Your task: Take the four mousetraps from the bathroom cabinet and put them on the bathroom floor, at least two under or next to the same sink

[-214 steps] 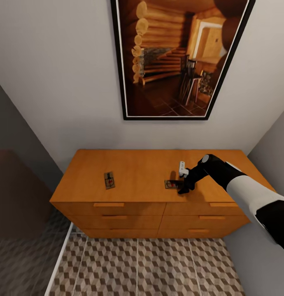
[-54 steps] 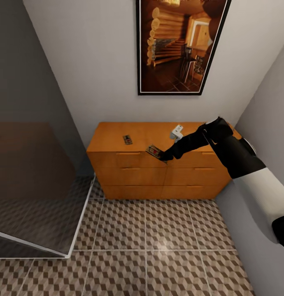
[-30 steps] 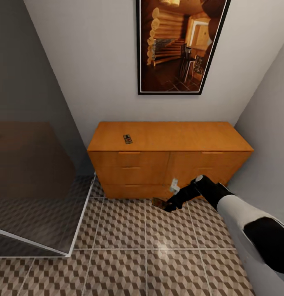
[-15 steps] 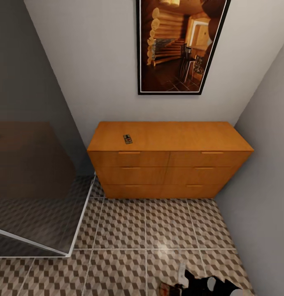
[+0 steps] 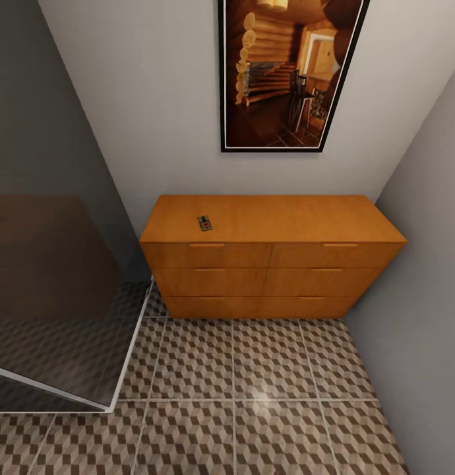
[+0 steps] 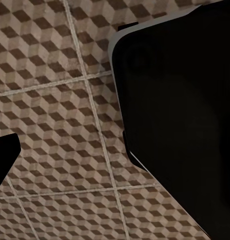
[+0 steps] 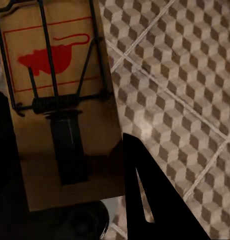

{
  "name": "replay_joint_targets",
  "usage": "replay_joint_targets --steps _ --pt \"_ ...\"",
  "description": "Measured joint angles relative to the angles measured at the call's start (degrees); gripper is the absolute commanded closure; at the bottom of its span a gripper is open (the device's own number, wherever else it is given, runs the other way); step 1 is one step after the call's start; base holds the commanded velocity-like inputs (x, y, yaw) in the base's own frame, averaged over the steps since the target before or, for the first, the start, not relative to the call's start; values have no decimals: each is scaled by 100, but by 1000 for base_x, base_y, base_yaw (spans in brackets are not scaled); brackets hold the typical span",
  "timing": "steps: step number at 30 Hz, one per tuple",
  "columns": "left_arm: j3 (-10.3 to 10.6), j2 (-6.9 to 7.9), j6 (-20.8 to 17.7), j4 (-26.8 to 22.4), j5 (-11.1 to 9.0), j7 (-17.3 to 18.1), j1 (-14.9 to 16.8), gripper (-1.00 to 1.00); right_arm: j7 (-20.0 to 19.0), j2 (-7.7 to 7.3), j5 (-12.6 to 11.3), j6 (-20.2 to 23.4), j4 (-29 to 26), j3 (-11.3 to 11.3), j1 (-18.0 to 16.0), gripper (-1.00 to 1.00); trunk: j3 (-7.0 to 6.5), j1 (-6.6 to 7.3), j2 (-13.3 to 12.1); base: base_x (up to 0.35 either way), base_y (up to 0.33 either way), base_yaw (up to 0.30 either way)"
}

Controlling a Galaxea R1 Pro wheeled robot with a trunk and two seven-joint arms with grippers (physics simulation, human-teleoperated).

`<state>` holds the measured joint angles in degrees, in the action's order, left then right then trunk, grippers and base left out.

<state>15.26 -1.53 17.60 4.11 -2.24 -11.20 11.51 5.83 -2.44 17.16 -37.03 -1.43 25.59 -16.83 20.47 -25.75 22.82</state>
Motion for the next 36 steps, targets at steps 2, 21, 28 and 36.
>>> replay_joint_targets --steps 2,21,28,36 --pt "0 -1 -1 1 0 0 0 -100 370 183 -865 -17 -22 -110 25 100 0 0 0 0 0 0" --pt "0 7 0 1 0 0 0 -100 990 656 -3455 -79 -603 -306 48 100 0 0 0 0 0 0" --pt "0 8 1 -3 0 0 0 -100 992 621 -3493 -271 -616 -318 46 100 0 0 0 0 0 0" --pt "0 16 14 -7 0 -9 0 -100 991 689 -3502 -590 -523 -305 48 100 0 0 0 0 0 0"
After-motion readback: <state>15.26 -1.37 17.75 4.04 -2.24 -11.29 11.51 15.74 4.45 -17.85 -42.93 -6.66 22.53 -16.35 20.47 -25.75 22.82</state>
